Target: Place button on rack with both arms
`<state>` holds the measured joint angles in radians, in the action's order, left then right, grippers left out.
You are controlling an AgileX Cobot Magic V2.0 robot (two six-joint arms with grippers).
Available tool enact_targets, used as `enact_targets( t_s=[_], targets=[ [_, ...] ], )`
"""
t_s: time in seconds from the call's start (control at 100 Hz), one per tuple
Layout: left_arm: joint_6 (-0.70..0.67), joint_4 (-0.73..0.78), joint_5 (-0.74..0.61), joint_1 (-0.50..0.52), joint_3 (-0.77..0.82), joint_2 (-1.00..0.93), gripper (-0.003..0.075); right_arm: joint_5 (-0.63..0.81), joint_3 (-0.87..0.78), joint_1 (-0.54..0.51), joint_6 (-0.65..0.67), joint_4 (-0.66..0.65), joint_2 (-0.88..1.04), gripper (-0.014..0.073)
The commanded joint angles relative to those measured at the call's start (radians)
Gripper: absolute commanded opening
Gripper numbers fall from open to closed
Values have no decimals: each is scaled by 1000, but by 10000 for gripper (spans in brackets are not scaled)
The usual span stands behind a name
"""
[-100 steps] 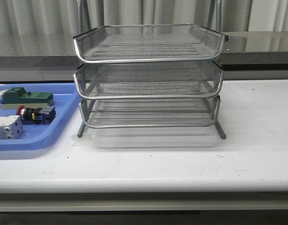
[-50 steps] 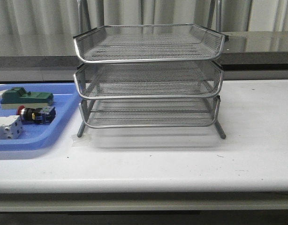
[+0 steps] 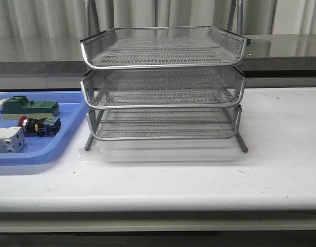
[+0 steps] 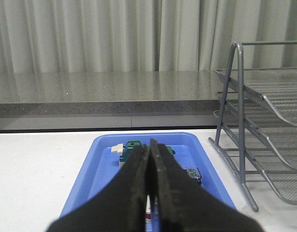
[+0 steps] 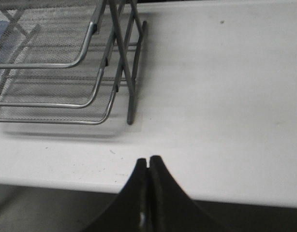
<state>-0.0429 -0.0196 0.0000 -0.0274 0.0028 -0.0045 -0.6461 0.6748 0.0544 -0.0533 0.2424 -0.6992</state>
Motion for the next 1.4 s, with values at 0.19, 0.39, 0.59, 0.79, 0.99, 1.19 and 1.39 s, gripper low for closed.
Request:
enact_targets(
  t_s=[0.19,0.39,0.59,0.79,0.99,1.19,1.39],
  targets=[
    [-8,-5,-78,2,35,-33,-20,64,37,-7,-10,240,-132,-34],
    [-8,-5,-78,2,35,-33,-20,118,37,-7,-10,357,-201,267],
    [-8,-5,-78,2,35,-33,-20,178,37,-5,-55,483,-270,412],
    [-8,-5,-78,2,35,-33,-20,185,37,-5,-314,792,-370,381],
    [-8,-5,-78,2,35,-33,-20,143,37,-5,-657,1154,-510,381],
    [-8,-5,-78,2,35,-33,-20,69,37,-5,-889,1414,-649,381],
    [-8,-5,-78,2,35,-33,-20,39,37,-5,-996,1511,-750,381]
  ],
)
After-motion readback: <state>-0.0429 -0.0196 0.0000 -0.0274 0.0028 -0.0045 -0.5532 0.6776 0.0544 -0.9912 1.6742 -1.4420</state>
